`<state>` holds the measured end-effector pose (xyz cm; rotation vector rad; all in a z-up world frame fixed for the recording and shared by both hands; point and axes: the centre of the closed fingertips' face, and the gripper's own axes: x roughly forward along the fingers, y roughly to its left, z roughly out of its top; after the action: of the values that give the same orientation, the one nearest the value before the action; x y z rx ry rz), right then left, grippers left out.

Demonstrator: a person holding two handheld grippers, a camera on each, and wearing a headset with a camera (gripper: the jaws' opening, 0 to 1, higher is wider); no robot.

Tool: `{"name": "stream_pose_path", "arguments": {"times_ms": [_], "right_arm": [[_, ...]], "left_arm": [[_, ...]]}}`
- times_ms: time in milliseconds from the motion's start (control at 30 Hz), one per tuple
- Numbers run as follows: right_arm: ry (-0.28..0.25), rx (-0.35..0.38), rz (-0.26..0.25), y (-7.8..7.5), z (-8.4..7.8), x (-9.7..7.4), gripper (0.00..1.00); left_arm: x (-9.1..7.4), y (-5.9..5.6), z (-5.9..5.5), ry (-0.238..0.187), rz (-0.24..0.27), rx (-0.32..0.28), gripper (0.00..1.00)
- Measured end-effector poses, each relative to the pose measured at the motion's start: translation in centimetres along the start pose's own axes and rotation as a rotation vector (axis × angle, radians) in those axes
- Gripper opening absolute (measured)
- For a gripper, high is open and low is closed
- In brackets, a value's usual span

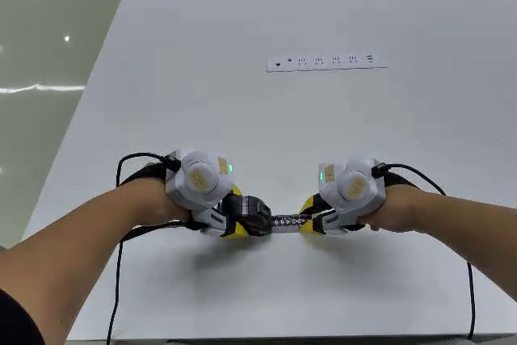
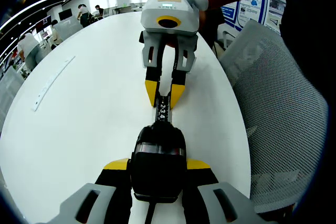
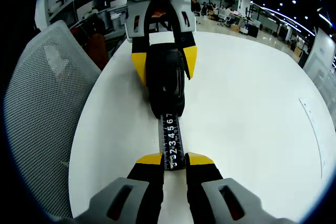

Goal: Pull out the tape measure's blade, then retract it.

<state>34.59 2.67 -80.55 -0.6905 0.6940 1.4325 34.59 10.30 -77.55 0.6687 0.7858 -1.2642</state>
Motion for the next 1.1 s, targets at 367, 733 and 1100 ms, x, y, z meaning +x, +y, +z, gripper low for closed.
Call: {"name": "stream_pose_path", "arguments": {"times_ms": [367, 733, 1100], "right_arm": [[0.003, 0.001, 0.002, -0.1, -0.5, -0.5, 0.11], [0.006, -0.003, 0.002, -0.2, -0.7, -0.7, 0.11], [0.006, 0.005, -0.012, -0.1, -1.2, -1.1, 0.11]], "left_arm": [[0.0, 0.0, 0.0, -0.003, 0.004, -0.002, 0.33], [0.0, 0.1, 0.0, 0.000, 0.002, 0.002, 0.33], [0.1, -0.1, 0.0, 0.007, -0.001, 0.022, 0.33]]}}
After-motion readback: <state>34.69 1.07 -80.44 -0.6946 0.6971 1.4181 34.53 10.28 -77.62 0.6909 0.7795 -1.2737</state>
